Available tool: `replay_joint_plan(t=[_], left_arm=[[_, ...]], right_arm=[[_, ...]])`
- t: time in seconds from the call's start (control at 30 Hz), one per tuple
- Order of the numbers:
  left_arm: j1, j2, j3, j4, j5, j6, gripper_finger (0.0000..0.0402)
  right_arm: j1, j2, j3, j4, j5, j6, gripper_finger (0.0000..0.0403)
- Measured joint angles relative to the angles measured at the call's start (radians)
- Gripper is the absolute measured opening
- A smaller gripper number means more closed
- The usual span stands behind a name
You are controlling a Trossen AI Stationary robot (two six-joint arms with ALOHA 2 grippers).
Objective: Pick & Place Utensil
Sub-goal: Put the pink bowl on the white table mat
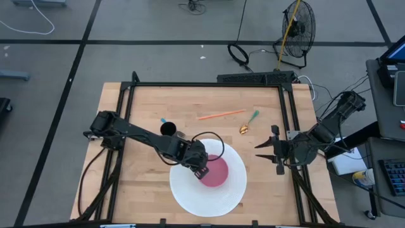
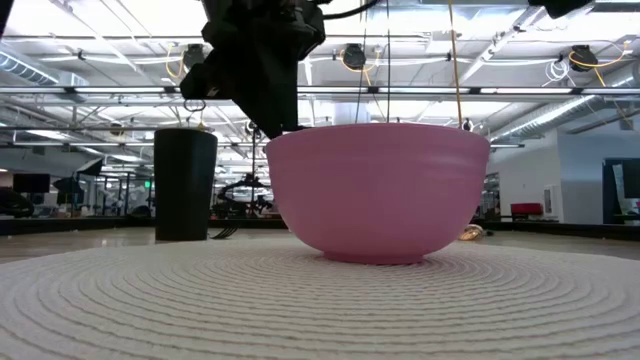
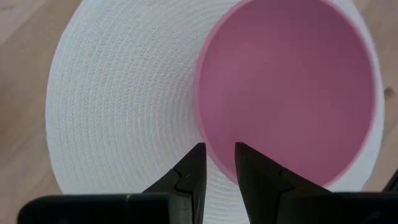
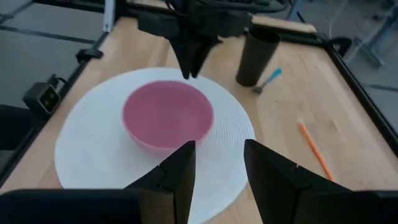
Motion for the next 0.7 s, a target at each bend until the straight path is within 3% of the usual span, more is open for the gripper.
replay_joint_plan(t=[0.7], left_arm=[[-0.053, 0.028, -0.001, 0.014, -0.037, 0.096, 0.0088]], right_arm=[[0.000, -0.035, 0.000, 0.022, -0.001, -0.070, 0.0130]])
